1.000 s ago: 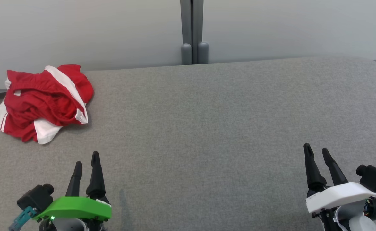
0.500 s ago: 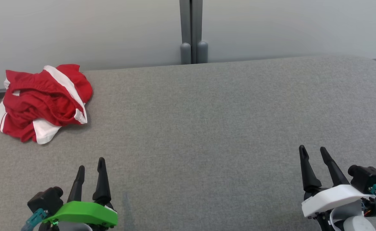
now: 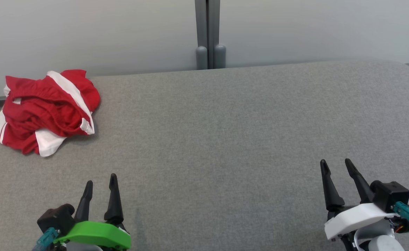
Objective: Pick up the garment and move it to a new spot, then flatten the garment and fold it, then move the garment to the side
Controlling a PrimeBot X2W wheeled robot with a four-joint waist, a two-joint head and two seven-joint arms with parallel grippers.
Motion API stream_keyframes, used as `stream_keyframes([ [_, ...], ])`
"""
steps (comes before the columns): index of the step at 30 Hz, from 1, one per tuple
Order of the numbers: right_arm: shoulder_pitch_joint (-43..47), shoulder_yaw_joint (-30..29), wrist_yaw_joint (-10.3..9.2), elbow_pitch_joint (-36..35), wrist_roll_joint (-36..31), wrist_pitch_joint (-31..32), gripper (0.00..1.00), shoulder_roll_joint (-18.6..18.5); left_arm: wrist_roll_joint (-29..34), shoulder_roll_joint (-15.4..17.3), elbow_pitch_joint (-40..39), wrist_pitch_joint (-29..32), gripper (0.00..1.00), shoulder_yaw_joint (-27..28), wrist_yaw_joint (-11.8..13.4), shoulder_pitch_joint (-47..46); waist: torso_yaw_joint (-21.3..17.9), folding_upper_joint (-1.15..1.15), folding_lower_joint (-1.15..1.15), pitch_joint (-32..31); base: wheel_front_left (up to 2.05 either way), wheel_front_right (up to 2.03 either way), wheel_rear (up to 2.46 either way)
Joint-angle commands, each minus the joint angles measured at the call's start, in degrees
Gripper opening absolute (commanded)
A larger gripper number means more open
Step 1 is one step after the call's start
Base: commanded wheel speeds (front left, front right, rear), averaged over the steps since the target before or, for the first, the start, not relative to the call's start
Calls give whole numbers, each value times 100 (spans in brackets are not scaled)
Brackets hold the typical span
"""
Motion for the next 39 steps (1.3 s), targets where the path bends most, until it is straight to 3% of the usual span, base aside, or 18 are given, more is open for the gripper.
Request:
stream_keyframes([
  [1, 21, 8, 1, 1, -143, -52, 100, -30, 131, 46, 1, -47, 100, -10, -15, 36, -2, 0, 0, -2, 0, 0, 0],
  [39, 105, 111, 1, 125, -1397, -415, 100, -48, 1249, 56, 409, -409, 100, -85, -25, 114, 16, 0, 0, -47, 0, 0, 0],
])
